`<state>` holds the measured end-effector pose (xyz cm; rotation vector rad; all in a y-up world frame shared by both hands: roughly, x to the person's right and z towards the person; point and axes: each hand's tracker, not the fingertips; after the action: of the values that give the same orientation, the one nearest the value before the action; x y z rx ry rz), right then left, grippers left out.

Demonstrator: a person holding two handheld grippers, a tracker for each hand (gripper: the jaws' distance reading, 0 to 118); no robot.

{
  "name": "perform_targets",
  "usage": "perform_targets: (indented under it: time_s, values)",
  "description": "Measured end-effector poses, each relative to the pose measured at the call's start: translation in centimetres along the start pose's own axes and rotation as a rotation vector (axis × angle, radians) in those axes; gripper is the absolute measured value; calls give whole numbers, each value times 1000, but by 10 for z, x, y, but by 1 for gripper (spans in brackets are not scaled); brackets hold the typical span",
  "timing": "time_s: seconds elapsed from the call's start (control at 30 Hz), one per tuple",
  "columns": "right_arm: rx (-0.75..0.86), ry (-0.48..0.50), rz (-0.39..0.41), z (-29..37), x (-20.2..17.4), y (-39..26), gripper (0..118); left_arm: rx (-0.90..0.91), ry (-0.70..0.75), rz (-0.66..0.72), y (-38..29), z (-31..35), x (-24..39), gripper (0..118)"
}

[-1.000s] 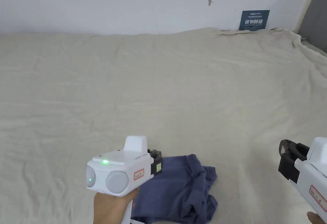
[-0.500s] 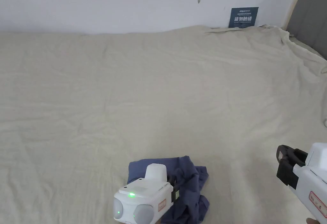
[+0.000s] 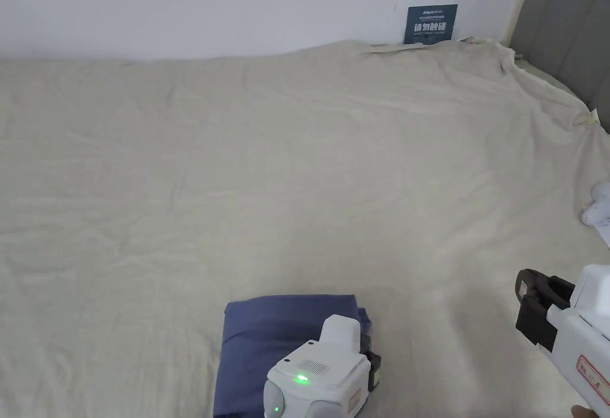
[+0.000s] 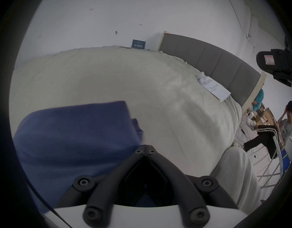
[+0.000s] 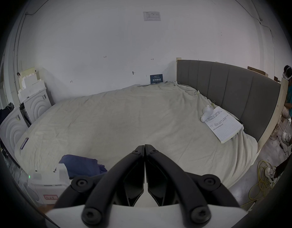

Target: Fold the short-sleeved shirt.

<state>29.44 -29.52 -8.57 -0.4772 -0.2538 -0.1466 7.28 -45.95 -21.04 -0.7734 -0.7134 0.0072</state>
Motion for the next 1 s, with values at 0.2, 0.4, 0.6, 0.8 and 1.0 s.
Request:
perform_targets:
  time_s: [0.2, 0.4, 0.6, 0.8, 1.0]
  values:
    - [8, -4, -1, 4, 1, 2, 0, 10, -7, -9, 3, 6, 0, 0]
    - [37, 3, 7, 8, -8, 9, 0, 161, -21, -10, 38, 48, -10, 0]
    - [93, 24, 28, 12, -30, 20, 0, 336, 63, -57, 79, 103, -32, 0]
    - [162, 38, 54, 19, -60, 30, 0, 493, 215, -83, 100, 156, -66, 0]
    - [257, 32, 85, 22, -86, 31, 0, 597, 365, -67, 95, 202, -103, 0]
